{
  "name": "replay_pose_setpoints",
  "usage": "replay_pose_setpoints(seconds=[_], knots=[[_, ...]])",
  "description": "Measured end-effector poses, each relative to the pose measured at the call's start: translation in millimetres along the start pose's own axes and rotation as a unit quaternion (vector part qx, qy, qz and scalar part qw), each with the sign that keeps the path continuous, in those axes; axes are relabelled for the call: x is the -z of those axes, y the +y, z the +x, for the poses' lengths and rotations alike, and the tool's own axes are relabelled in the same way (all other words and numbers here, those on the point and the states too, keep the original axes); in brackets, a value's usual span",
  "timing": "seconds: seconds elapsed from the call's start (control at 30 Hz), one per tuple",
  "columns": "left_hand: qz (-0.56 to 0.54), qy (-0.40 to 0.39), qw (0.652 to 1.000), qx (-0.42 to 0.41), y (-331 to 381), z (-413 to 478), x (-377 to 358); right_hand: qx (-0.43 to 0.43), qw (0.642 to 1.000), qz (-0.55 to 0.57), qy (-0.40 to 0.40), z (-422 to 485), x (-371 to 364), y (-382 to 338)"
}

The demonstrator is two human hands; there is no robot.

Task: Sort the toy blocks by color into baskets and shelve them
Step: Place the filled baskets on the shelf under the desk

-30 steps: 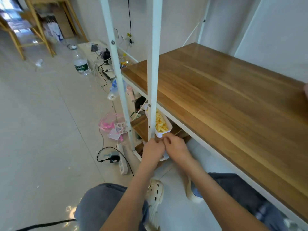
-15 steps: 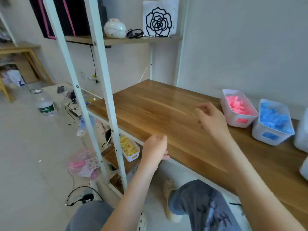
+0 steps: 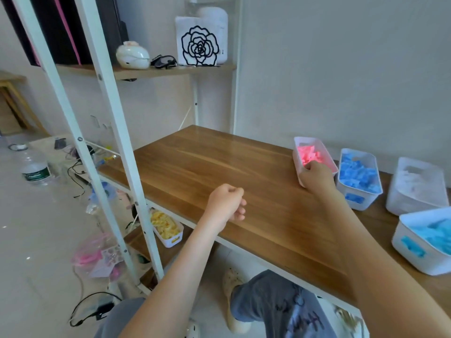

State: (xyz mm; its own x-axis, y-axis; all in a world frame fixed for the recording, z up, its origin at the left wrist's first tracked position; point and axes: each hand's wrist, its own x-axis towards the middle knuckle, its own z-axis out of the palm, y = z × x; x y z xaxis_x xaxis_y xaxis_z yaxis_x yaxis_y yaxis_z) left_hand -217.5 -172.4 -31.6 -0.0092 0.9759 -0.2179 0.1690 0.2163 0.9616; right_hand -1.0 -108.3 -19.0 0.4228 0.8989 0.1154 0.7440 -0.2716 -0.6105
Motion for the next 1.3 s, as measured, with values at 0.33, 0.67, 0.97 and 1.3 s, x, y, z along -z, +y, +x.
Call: replay_pose_setpoints(seconds=[0.33,0.67,0.97,1.3], knots=[[-0.054,0.022,0.992,0.112,0,-7,2,0.235,0.971,-0.017,0.045,-110,-2,-40],[-0.290,0.006,0.953,0.087,-17,-39,70,0.421,0.887,0.187,-0.012,-194,-17,-80],[-0.251,-0.004,0.966,0.057,-62,-101,175,0.515,0.805,0.291,-0.038,-225,-55,-121],[-0.246,0.065,0.963,0.091,-169,-82,299,0.499,0.819,0.237,-0.153,-255,-227,-190]])
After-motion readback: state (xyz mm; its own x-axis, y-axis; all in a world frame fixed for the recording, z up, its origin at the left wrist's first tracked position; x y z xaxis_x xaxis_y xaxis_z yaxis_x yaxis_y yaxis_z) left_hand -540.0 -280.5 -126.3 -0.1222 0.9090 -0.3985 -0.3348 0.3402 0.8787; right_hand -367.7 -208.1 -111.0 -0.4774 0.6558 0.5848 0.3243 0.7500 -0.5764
